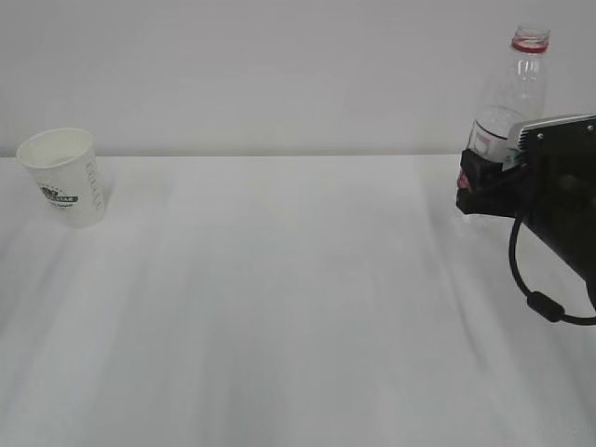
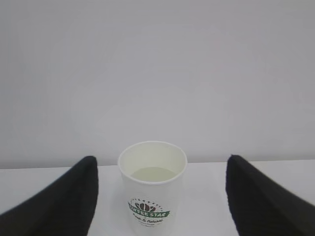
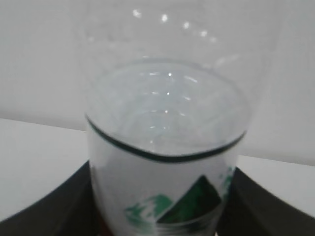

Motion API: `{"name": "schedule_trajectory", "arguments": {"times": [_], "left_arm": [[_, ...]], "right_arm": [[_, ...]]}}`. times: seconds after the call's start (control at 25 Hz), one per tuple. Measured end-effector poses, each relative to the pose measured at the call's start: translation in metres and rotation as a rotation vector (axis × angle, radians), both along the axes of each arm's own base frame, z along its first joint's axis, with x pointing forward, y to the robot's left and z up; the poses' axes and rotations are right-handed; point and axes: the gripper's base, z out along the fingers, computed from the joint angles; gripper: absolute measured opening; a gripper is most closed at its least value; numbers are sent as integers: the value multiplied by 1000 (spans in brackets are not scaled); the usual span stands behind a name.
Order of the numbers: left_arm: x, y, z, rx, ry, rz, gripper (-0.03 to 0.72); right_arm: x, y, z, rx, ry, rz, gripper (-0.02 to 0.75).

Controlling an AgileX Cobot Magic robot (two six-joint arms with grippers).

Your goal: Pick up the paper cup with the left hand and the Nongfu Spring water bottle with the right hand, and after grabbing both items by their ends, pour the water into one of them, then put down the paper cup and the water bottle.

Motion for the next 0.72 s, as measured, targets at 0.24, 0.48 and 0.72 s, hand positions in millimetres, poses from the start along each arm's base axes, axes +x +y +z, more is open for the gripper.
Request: {"name": "schedule_trajectory", "arguments": {"times": [0.24,0.48,0.72], "left_arm": [[0,0,0,5,0,-5,583],[0,-2,0,13,0,-17,582],[0,-2,0,18,0,-24,580]], "right_arm": [[10,0,-16,4,24,-18,449],[23,1,-28,3,31,-18,449],[35,2,-39,3,33,-18,449]]}}
